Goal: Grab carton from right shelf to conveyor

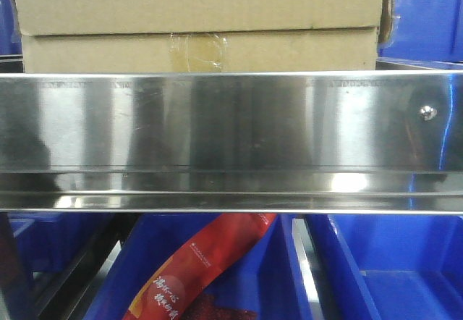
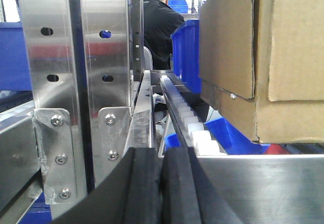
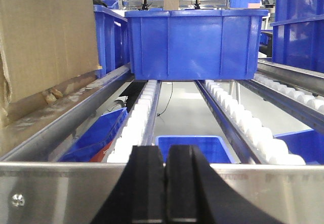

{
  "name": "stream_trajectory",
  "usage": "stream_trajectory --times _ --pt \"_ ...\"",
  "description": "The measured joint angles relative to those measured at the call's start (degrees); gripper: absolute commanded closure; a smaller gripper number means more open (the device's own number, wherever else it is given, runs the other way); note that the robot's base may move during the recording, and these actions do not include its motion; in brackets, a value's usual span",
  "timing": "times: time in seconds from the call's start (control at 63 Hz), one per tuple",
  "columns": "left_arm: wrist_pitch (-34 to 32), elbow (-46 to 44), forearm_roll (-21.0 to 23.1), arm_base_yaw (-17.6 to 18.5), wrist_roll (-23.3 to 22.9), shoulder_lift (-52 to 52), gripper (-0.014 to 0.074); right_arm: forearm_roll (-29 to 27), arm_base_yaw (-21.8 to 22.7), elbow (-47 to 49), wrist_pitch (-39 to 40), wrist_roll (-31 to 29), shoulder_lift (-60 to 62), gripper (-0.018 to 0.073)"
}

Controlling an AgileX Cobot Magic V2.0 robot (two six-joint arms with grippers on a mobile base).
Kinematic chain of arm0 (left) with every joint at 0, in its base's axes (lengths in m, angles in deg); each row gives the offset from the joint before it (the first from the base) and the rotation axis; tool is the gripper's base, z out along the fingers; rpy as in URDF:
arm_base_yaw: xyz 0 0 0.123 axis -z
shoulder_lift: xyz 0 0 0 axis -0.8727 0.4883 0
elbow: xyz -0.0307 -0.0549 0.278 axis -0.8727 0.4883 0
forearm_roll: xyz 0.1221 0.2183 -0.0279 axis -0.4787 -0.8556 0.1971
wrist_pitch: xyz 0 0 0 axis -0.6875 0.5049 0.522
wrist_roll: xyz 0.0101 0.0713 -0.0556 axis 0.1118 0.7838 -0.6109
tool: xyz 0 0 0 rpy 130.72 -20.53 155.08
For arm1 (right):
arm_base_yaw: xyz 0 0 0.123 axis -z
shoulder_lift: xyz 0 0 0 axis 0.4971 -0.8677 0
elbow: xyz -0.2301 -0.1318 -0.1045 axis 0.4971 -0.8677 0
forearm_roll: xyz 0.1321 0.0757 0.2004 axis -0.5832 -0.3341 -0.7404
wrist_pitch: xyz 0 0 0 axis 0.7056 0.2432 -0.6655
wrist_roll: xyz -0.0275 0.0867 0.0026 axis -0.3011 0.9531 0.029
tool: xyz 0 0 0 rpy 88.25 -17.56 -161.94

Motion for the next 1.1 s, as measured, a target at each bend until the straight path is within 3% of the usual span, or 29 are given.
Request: stream_trajectory --times 0.683,1.095 --pt "0.0 0.0 0.0 0.0 0.0 0.0 0.0592 0.0 0.0 0.0 0.28 0.0 0.0 0.0634" --pt "-7.33 -0.33 0.0 0.0 0.0 -0.1 0.0592 -0.27 0.0 1.6 5.38 0.0 0.0 0.0634"
